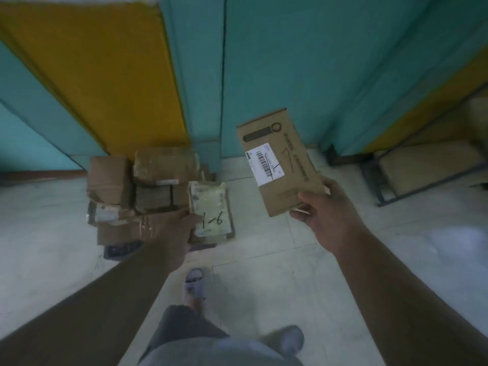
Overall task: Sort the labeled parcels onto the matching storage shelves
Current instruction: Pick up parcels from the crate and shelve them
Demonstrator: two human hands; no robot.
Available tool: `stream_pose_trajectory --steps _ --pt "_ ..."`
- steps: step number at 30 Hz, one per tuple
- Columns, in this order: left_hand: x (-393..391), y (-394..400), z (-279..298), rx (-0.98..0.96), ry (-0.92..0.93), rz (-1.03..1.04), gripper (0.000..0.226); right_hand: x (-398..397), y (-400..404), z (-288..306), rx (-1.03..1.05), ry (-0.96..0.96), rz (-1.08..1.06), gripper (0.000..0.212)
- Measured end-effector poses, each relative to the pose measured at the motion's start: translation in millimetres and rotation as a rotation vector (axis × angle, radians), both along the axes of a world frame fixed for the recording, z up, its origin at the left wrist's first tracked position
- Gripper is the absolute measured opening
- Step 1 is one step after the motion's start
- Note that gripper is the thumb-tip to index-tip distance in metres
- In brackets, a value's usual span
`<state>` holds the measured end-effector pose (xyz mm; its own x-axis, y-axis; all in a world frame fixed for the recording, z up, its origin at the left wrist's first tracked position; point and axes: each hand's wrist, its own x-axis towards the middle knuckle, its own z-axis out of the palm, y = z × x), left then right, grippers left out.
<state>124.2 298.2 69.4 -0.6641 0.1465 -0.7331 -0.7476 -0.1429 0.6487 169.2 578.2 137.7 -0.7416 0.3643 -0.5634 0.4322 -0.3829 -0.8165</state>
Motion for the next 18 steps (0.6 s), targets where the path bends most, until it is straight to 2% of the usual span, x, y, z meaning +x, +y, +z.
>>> stream_pose_trajectory --steps 3,8,13,18 --pt "16 83 21 0.039 0.073 -0.086 0.013 62 67 37 -0.048 0.099 -0.029 0.025" --pt "77 236 61 0.098 0.107 -0.242 0.021 174 180 73 -0.121 0.183 -0.149 0.034" --pt "124 349 84 0.123 0.129 -0.392 0.023 252 276 84 -0.070 0.203 -0.287 0.036" --pt "126 446 106 0.107 0.193 -0.502 0.022 283 361 72 0.030 0.169 -0.454 0.032"
